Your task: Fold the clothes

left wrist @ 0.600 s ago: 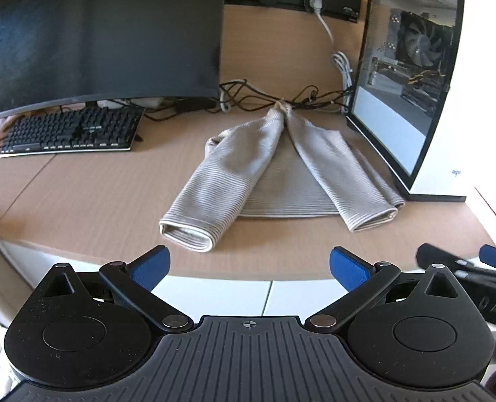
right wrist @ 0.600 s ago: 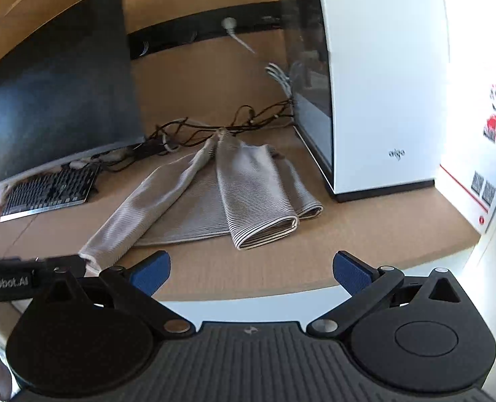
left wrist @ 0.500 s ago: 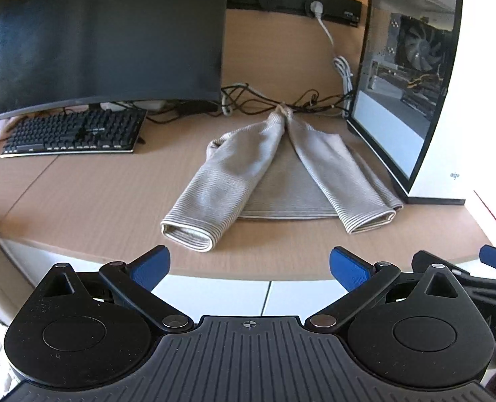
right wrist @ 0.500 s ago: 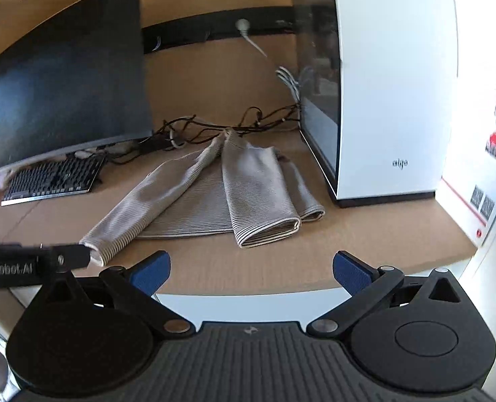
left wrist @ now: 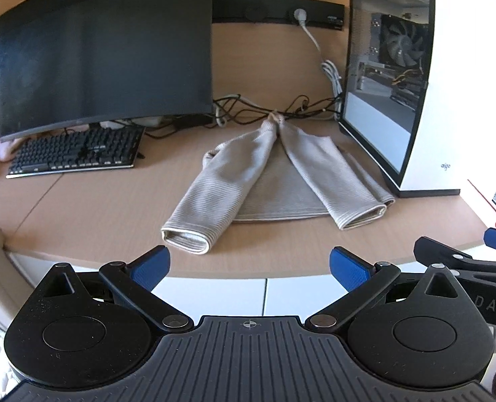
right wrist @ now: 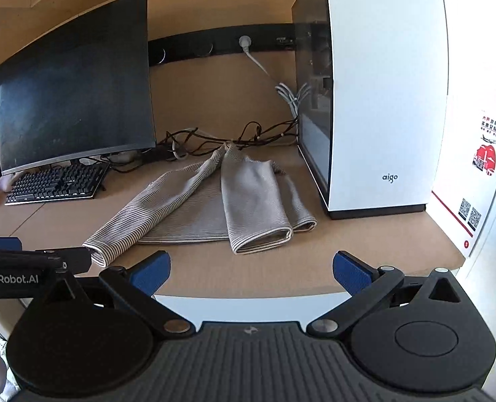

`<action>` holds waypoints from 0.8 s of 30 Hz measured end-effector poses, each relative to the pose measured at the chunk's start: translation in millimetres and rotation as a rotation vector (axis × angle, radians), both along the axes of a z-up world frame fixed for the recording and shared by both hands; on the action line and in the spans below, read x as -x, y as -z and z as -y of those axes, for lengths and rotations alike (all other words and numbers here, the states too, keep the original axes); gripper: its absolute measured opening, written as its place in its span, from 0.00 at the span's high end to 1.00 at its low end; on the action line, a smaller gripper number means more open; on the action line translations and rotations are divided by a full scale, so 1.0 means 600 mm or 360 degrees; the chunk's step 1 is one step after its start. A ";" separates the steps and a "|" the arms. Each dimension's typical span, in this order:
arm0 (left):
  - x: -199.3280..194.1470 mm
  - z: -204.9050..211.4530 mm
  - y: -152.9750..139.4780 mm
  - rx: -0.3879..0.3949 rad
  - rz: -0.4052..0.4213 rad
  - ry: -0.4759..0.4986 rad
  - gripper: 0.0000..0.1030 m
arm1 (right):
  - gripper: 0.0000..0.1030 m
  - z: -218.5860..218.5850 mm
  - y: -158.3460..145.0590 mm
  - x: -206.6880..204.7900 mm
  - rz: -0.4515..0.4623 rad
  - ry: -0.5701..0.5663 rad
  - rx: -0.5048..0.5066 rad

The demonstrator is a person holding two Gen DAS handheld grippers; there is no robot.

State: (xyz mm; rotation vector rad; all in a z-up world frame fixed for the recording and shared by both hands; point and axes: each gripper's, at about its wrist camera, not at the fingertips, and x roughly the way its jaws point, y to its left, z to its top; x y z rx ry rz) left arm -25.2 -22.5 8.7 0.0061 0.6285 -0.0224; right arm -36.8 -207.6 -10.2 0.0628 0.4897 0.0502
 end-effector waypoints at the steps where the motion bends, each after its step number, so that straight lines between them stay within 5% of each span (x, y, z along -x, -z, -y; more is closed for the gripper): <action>1: 0.002 0.000 0.002 -0.0002 -0.0002 0.0003 0.00 | 0.00 0.002 -0.002 -0.001 -0.0006 0.0003 -0.0003; 24: 0.008 -0.017 0.001 0.0024 -0.0014 -0.0043 0.00 | 0.00 0.030 -0.005 -0.018 -0.0055 -0.0126 -0.0006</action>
